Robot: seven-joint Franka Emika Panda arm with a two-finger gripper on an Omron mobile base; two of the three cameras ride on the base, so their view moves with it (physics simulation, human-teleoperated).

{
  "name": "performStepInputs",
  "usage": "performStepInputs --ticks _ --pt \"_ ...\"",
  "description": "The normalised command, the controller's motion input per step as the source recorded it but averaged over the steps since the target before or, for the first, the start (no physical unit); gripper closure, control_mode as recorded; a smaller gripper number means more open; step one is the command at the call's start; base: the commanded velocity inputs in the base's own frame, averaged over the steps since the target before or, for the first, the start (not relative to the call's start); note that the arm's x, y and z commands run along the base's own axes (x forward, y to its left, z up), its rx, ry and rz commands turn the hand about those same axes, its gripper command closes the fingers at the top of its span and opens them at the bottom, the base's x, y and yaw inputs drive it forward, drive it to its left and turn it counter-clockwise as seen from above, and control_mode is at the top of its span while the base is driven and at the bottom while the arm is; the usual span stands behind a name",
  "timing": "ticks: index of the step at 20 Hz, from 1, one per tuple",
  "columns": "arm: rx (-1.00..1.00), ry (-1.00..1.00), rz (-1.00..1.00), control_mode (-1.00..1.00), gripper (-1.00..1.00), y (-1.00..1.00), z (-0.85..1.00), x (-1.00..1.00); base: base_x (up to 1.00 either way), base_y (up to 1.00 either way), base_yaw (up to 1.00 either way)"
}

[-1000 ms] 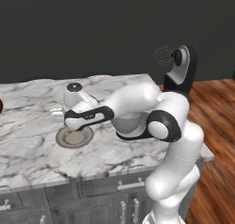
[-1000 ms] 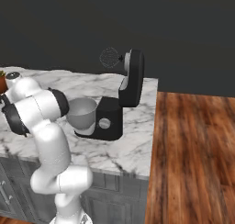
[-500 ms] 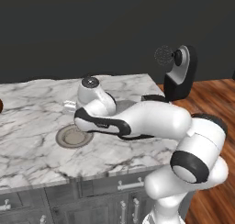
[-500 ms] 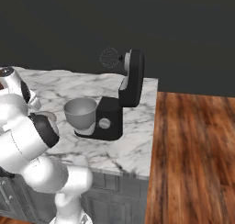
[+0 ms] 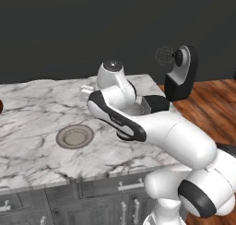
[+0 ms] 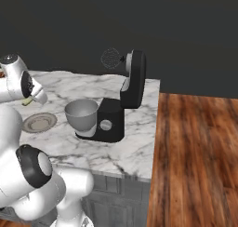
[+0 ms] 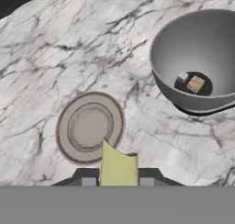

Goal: Add butter and sugar cubes to the stand mixer bowl and then turn on the stand mixer to begin making frosting.

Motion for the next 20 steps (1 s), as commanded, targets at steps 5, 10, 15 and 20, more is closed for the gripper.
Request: performStepInputs --ticks 5,10,15,20 --pt "-0.02 0.00 0.00 -1.00 1.00 -0.45 0.21 -0.24 0.00 0.00 0.00" --pt "-0.01 0.00 0.00 -1.00 1.00 -0.52 0.00 -0.11 0.00 0.00 0.00" --pt "0.00 0.00 0.01 -1.00 1.00 -0.72 -0.02 0.01 0.00 0.00 0.00" --pt "0.00 0.01 0.01 -1.00 1.00 -0.56 -0.15 0.29 0.00 0.00 0.00"
